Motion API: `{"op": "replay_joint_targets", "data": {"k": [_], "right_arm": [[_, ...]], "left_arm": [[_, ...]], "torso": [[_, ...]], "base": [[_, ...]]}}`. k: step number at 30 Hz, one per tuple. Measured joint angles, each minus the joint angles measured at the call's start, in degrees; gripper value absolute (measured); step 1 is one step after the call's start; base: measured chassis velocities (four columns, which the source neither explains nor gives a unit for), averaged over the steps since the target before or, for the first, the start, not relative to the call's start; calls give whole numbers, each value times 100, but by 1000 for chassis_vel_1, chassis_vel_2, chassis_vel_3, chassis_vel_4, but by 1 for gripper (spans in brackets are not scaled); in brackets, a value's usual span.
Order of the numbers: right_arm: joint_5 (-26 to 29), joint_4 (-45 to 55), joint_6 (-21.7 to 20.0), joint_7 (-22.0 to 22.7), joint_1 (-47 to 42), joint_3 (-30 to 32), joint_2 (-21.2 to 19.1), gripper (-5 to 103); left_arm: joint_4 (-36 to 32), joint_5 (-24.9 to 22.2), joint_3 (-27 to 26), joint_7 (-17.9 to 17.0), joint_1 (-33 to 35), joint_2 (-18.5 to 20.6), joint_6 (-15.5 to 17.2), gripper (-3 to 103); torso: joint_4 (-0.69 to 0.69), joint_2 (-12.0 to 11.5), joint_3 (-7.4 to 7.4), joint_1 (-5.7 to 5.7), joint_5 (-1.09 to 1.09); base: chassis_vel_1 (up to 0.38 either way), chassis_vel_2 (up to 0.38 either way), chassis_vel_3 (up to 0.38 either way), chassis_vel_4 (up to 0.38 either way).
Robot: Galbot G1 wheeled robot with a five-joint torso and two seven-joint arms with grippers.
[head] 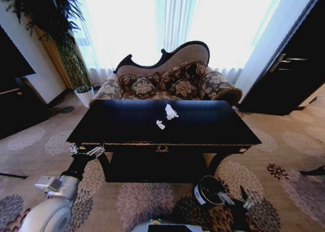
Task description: Move to the front of the table and place the trash on the table into the trash bin.
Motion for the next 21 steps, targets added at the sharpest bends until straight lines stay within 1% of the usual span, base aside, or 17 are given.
{"op": "replay_joint_targets", "data": {"k": [1,2,3,4,6,7,8,10,11,12,13,14,15,16,18,19,21], "right_arm": [[24,86,-75,1,17,24,-27,100],[133,432,-468,8,128,113,-151,100],[191,597,-713,16,209,143,-242,100],[191,597,-713,16,209,143,-242,100],[263,816,-1109,42,378,174,-410,100],[326,988,-1517,78,555,207,-624,100],[326,988,-1517,78,555,207,-624,100],[410,1163,-1975,137,761,230,-956,100],[468,1286,-2341,202,952,225,-1312,100],[497,1347,-2518,249,1080,197,-1541,100],[497,1347,-2518,249,1080,197,-1541,100],[522,1394,-2690,316,1205,157,-1737,100],[569,1451,-2930,429,1375,96,-1970,100],[682,1524,-3275,568,1575,30,-2250,100],[875,1619,-3655,680,1735,36,-2529,100],[875,1619,-3655,680,1735,36,-2529,100],[1072,1684,-3892,751,1783,109,-2686,100]], "left_arm": [[0,0,0,0,0,0,0,100],[0,0,0,0,0,0,0,100],[0,0,0,0,0,0,0,100],[0,0,0,0,0,0,0,100],[0,0,0,0,0,0,0,100],[0,0,0,0,0,0,0,100],[0,0,0,0,0,0,0,100],[0,0,0,0,0,0,0,100],[0,0,0,0,0,1,0,100],[0,0,0,0,0,0,0,100],[0,0,0,0,0,0,0,100],[0,0,0,0,0,0,0,100],[0,0,0,0,0,0,0,100],[0,0,0,0,0,0,0,100],[0,0,0,0,0,0,0,100],[0,0,0,0,0,0,0,100],[0,0,0,0,0,0,0,100]], "torso": [[0,0,0,0,0],[0,0,0,0,0],[0,0,1,1,0],[0,0,1,1,0],[0,0,0,0,1],[1,0,0,1,1],[1,0,0,1,1],[-1,-1,1,0,2],[0,-1,0,0,1],[0,0,1,1,0],[0,0,1,1,0],[1,-1,1,1,1],[1,-1,1,1,1],[2,-1,1,2,2],[2,-1,1,2,1],[2,-1,1,2,1],[0,-1,1,2,1]], "base": [[0,0,0,0],[0,0,0,0],[0,0,0,0],[0,0,0,0],[0,0,0,0],[0,0,0,0],[0,0,0,0],[0,0,0,0],[0,0,0,0],[0,0,0,0],[0,0,0,0],[0,0,0,0],[0,0,0,0],[0,0,0,0],[0,0,0,0],[0,0,0,0],[0,0,0,0]]}}
